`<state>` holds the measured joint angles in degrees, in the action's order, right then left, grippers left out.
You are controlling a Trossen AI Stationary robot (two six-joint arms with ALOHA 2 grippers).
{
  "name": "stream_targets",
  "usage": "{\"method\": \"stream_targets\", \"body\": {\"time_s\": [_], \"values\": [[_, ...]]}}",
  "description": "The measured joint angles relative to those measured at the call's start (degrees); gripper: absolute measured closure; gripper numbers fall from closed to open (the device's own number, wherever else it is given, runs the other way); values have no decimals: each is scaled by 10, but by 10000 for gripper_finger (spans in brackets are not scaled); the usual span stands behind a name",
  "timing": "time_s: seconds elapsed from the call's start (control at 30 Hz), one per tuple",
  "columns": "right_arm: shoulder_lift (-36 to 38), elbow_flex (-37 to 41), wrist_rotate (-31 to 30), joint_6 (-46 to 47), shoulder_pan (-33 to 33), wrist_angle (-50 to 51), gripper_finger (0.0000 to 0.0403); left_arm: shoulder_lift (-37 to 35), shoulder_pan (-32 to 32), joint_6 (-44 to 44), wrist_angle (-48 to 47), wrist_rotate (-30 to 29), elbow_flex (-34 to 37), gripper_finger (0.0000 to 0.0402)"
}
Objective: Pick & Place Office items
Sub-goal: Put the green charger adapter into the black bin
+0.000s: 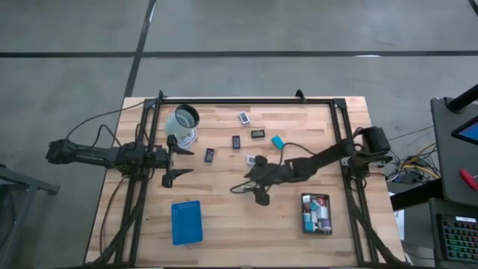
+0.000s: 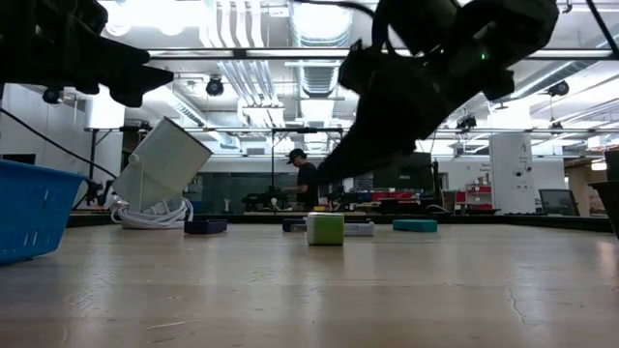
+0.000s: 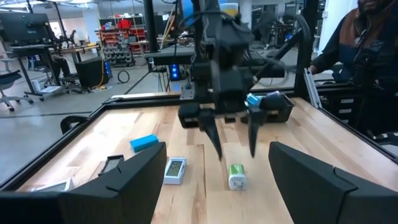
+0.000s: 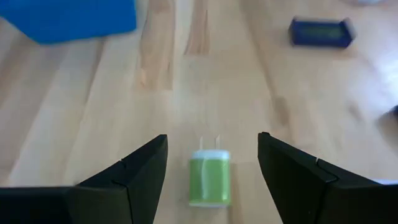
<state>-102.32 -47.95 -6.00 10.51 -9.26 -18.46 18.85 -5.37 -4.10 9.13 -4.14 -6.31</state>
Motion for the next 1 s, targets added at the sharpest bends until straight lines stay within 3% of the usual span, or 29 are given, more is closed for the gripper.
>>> {"method": "stream_targets", "body": {"time_s": [0.37, 1.0], "values": [[-42, -16, -2, 13, 0, -1, 158, 1, 0, 0, -2, 0, 0, 113], [-47, -13, 5, 31, 0, 12, 151, 2, 0, 0, -2, 0, 0, 111]]}}
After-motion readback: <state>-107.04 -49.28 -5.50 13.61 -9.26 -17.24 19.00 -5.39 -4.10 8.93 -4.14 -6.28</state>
